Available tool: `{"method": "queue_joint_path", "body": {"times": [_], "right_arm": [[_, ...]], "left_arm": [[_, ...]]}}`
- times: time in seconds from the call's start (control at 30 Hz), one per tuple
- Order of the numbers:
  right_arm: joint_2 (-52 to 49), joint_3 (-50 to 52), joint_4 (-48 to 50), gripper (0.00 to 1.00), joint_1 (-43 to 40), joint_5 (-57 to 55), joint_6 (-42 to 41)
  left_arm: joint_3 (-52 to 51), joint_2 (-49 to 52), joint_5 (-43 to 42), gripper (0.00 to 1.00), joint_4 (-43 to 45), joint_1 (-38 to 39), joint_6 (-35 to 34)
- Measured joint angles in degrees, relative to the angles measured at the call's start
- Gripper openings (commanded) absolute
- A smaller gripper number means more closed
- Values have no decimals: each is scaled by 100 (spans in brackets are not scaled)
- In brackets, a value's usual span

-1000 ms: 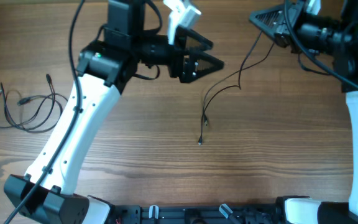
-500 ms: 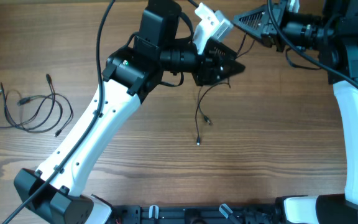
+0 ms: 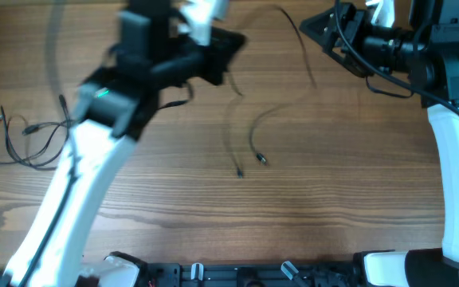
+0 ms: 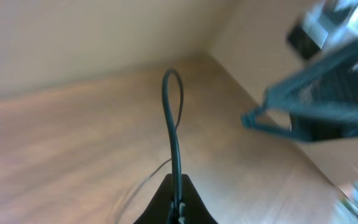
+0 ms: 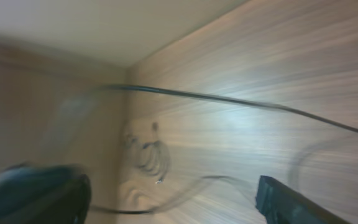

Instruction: Untangle cables

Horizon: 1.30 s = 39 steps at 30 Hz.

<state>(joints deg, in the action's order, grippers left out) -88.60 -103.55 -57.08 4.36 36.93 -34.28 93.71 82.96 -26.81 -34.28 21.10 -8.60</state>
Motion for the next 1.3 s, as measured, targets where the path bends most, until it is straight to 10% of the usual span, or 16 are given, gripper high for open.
{"method": "queue_joint_path", "body": {"times": [0.5,0.7,0.83,1.3], "right_arm": [[0,2,-404,91,0,-638,483],[0,2,-378,91,0,-656,485],[0,2,-468,91,0,-658,612],[9,2,-986,100,2,-660,1488]], "left_arm": [[-2,-802,699,4,1150,-4793,-210],[7,-686,789,4,1462,-5545,-313],[20,-101,981,100,1252,-5563,-334],[-20,118,960,100,-116,-5344,-1113]]}}
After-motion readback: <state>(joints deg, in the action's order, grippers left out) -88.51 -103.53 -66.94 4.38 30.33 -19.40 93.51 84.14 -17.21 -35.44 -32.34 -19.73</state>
